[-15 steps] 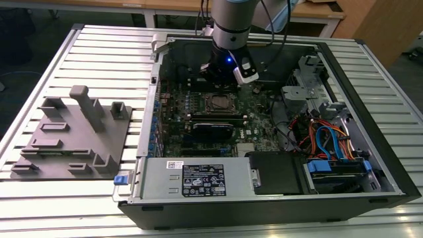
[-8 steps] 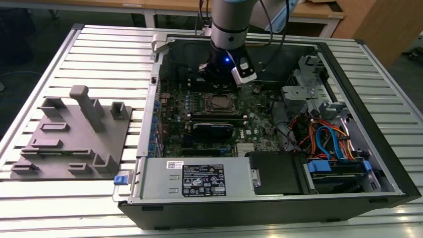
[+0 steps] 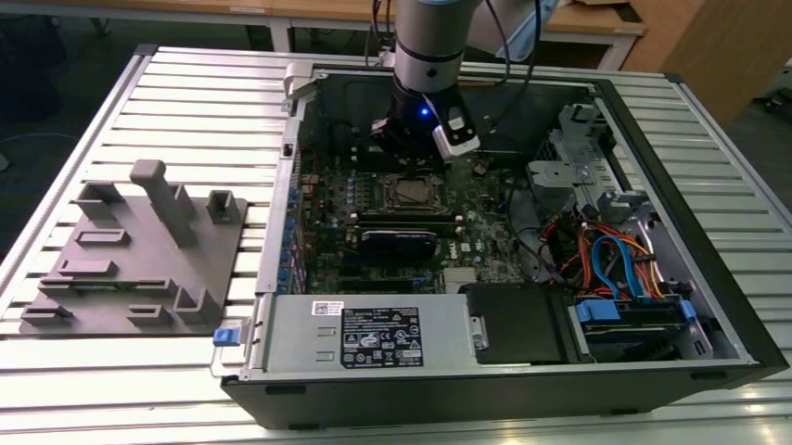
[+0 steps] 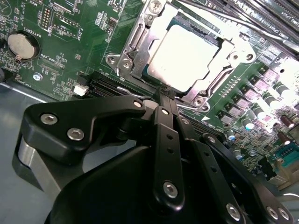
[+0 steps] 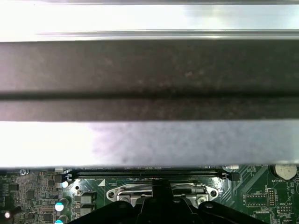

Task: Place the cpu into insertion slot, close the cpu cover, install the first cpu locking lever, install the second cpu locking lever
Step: 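Install the first cpu locking lever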

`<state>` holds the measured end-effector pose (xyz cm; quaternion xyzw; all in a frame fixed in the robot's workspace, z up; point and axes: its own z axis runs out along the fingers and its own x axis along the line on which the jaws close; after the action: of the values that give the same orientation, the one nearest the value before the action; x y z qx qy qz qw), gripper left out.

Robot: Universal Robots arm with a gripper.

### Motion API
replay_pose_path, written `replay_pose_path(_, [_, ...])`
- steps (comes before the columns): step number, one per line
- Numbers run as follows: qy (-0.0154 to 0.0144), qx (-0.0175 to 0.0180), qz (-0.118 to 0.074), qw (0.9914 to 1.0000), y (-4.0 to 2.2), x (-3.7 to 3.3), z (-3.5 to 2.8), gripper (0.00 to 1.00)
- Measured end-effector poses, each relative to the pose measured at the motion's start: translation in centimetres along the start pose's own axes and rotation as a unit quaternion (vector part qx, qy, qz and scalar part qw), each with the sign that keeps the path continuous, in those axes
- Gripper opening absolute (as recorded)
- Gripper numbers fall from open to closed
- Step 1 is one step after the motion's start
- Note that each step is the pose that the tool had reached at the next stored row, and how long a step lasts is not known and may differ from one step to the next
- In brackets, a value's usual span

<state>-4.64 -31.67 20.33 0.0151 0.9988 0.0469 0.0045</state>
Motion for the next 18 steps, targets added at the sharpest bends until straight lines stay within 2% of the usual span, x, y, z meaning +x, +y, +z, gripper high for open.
replay_pose_path(3, [0.0001, -0.0014, 0.0, 1.0, 0.0, 0.08, -0.01, 0.1])
replay_pose_path(7, [0.0002, -0.0084, 0.0, 0.99996, 0.0, 0.12, -0.01, 0.1])
replay_pose_path(10, [0.0002, -0.0111, 0.0, 0.99994, 0.01, 0.11, -0.02, 0.1])
replay_pose_path(18, [0.0003, -0.0114, 0.0, 0.99994, 0.13, -0.14, -0.01, 0.1])
